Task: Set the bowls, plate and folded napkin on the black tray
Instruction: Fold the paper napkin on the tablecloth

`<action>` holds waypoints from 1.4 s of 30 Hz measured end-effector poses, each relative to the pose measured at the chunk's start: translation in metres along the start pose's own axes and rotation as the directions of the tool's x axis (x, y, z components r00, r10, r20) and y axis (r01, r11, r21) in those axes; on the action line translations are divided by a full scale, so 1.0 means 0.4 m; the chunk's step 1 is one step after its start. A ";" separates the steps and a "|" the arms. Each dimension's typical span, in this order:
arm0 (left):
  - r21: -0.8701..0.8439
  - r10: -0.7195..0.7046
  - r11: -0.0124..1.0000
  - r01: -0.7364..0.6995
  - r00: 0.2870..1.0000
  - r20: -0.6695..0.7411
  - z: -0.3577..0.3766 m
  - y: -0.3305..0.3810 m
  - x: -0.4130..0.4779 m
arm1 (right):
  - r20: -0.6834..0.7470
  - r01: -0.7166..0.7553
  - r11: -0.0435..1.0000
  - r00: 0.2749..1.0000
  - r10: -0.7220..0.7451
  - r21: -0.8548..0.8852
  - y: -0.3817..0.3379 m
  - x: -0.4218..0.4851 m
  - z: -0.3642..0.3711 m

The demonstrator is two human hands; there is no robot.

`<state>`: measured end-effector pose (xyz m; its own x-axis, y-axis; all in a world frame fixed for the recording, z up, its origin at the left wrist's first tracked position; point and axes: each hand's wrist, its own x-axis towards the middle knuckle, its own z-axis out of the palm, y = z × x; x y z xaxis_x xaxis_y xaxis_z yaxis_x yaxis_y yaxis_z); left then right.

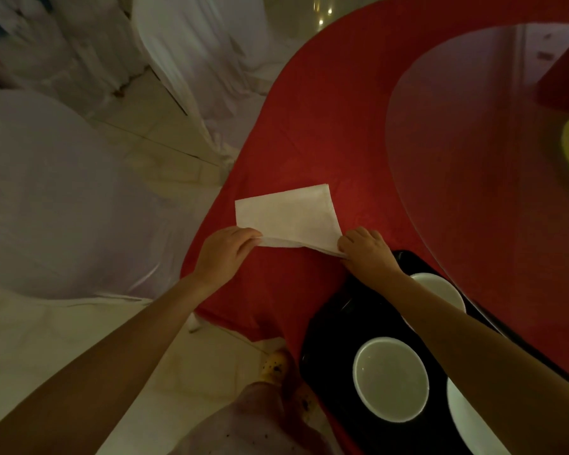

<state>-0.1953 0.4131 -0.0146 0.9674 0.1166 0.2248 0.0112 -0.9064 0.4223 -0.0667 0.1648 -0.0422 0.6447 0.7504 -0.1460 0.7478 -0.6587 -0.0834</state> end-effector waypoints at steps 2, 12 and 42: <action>-0.005 -0.004 1.000 0.004 1.000 -0.010 -0.009 0.003 0.007 | -0.078 0.005 0.999 0.997 -0.001 0.053 0.002 -0.003 -0.010; 0.048 0.070 0.997 -0.066 0.994 -0.089 -0.138 -0.002 0.138 | -0.396 0.101 0.967 0.918 0.000 0.235 0.029 0.028 -0.198; -0.303 0.177 0.947 -0.102 0.957 0.229 -0.208 -0.013 0.352 | -0.043 -0.110 0.908 0.989 0.139 0.404 0.135 0.062 -0.341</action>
<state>-0.0802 0.4679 0.0880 0.9860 -0.1414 0.0887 -0.1651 -0.7474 0.6435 0.0115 0.1554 0.0843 0.7487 0.6532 -0.1133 0.5442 -0.7032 -0.4576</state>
